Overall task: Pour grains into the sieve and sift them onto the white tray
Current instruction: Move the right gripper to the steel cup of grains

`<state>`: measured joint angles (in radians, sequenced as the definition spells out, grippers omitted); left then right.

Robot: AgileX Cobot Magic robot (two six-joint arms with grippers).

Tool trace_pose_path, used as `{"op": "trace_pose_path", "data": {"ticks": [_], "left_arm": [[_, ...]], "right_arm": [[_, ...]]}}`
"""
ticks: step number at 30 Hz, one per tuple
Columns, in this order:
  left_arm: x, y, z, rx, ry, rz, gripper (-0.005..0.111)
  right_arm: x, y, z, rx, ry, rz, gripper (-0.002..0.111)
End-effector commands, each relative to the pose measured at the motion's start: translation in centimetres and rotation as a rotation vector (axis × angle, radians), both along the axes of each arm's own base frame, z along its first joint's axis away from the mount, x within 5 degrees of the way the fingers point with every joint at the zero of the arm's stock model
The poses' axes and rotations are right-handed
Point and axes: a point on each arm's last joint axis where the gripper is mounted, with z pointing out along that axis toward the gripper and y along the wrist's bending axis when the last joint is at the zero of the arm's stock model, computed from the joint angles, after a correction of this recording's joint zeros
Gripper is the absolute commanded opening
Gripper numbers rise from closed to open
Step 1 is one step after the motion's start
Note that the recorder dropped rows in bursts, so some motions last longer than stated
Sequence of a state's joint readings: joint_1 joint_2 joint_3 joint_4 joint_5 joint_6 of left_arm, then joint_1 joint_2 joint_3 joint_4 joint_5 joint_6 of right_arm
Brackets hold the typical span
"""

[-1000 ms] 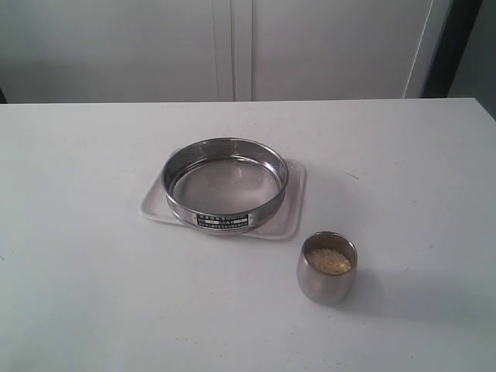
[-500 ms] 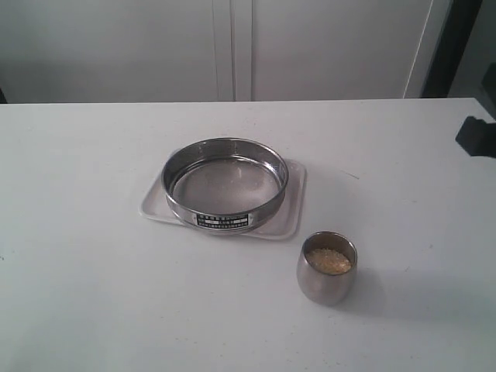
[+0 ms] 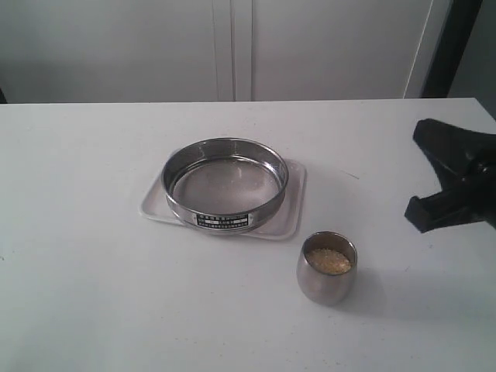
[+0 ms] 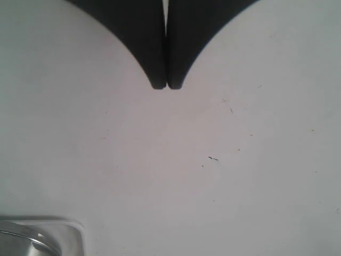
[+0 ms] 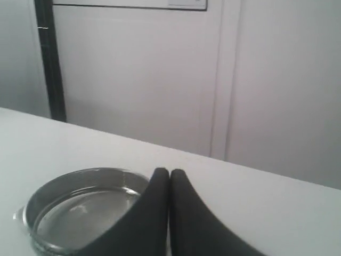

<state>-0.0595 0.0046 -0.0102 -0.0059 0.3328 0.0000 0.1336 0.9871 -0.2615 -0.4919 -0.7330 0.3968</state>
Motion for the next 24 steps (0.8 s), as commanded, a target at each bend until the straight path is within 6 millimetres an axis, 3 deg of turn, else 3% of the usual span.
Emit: {"op": "trace_pose_path", "data": {"ticks": [1, 7, 13, 16, 22, 24], "left_arm": [[0.0, -0.1, -0.3, -0.011, 0.009, -0.001, 0.0], [0.0, -0.1, -0.3, -0.011, 0.009, -0.001, 0.0], [0.0, -0.1, -0.3, -0.011, 0.009, -0.001, 0.0], [0.0, -0.1, -0.3, -0.011, 0.009, -0.001, 0.0], [0.0, -0.1, -0.3, -0.011, 0.009, -0.001, 0.0], [0.0, -0.1, -0.3, -0.011, 0.009, -0.001, 0.0]], "right_arm": [[0.4, 1.1, -1.3, -0.007, 0.041, 0.121, 0.0], [1.1, 2.4, -2.8, 0.002, 0.048, 0.274, 0.0], [1.9, 2.8, -4.8, 0.004, 0.124, 0.318, 0.004], [2.2, 3.0, -5.4, 0.0, 0.132, 0.334, 0.021], [2.3, 3.4, -6.1, -0.021, 0.106, 0.396, 0.077], [2.7, 3.5, -6.6, -0.026, 0.132, 0.396, 0.091]]}}
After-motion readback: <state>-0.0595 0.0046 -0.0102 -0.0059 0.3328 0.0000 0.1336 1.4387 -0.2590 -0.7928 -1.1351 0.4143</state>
